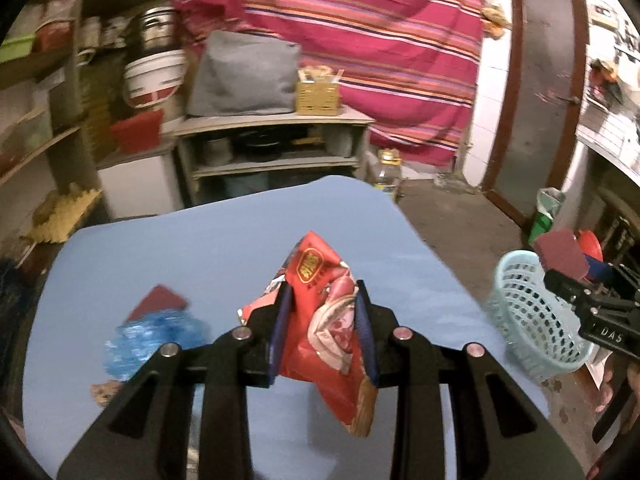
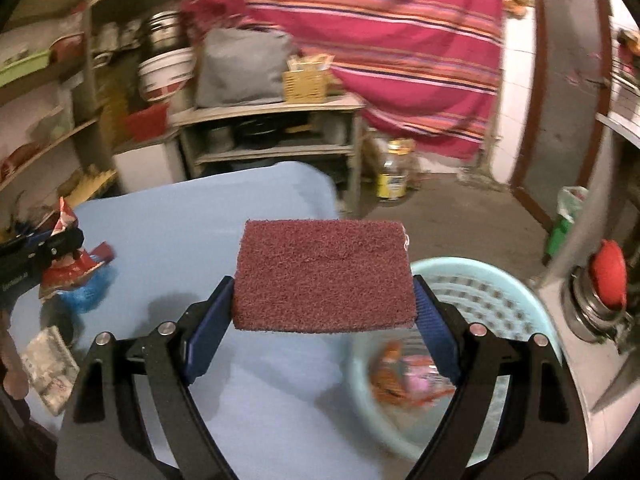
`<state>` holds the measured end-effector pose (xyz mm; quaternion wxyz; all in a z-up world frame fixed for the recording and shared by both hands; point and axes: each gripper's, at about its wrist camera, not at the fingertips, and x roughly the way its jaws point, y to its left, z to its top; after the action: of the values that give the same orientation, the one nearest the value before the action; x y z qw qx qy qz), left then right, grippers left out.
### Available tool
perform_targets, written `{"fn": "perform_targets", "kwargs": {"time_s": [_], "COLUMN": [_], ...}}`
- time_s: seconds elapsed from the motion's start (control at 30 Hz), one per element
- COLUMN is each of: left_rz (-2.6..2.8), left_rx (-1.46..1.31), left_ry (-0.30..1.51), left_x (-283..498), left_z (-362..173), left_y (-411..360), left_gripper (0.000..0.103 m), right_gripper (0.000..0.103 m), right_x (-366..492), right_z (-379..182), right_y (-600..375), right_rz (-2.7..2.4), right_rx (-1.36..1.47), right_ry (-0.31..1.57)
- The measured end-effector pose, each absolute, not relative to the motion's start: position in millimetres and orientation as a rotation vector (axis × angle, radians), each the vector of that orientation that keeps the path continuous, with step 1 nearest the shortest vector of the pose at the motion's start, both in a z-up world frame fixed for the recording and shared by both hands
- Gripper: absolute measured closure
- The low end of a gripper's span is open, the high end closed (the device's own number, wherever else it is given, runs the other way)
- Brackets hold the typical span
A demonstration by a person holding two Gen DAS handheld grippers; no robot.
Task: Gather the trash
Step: 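Carry both items over the basket and open both grippers to drop them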
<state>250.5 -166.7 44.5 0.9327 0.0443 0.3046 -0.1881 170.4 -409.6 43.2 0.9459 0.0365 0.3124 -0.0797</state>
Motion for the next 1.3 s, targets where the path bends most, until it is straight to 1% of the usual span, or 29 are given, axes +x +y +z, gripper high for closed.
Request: {"fn": "perform_targets", "kwargs": {"time_s": [0.3, 0.53, 0.7, 0.9, 1.07, 1.1, 1.13, 1.17, 1.2, 1.3], "left_rz": [-0.541, -0.664, -0.708, -0.76, -0.739, -0.73, -0.715, -0.703, -0.689, -0.658], "left_rx": [0.157, 0.187, 0.207, 0.2, 0.216, 0.223, 0.236, 0.242, 0.245, 0.25], "left_ry": [0.616, 0.638, 0.649, 0.672, 0.672, 0.665, 0.657, 0.647, 0.635, 0.609], "left_x": [234.7, 222.0, 220.0, 227.1, 229.5, 227.7, 226.3, 225.2, 224.3, 221.3], "left_z": [41.7, 25.6, 14.2, 8.5, 4.9, 5.2, 5.8, 6.8, 8.1, 13.3], "left_y": [-277.9, -357.3, -388.1, -428.4, -427.4, -425.0, -421.7, -418.5, -414.4, -399.9], "left_gripper": [0.071, 0.07, 0.07, 0.071, 0.07, 0.068, 0.055, 0.039, 0.034, 0.029], "right_gripper": [0.019, 0.019, 0.019, 0.019, 0.019, 0.019, 0.019, 0.019, 0.019, 0.019], "right_x": [121.8, 100.9, 98.6, 96.3, 97.1, 98.1, 99.8, 100.4, 101.3, 105.3], "right_z": [37.3, 30.2, 25.7, 19.5, 15.1, 14.0, 13.2, 12.1, 10.9, 9.3], "right_y": [-498.3, -546.1, -550.9, -558.5, -564.3, -564.2, -564.2, -562.6, -562.2, -558.1], "right_rz": [-0.297, -0.365, -0.402, -0.417, -0.426, -0.426, -0.426, -0.426, -0.425, -0.421], "right_rx": [0.181, 0.281, 0.252, 0.282, 0.278, 0.275, 0.271, 0.268, 0.266, 0.262], "right_ry": [0.62, 0.608, 0.621, 0.634, 0.649, 0.653, 0.658, 0.661, 0.664, 0.669]}}
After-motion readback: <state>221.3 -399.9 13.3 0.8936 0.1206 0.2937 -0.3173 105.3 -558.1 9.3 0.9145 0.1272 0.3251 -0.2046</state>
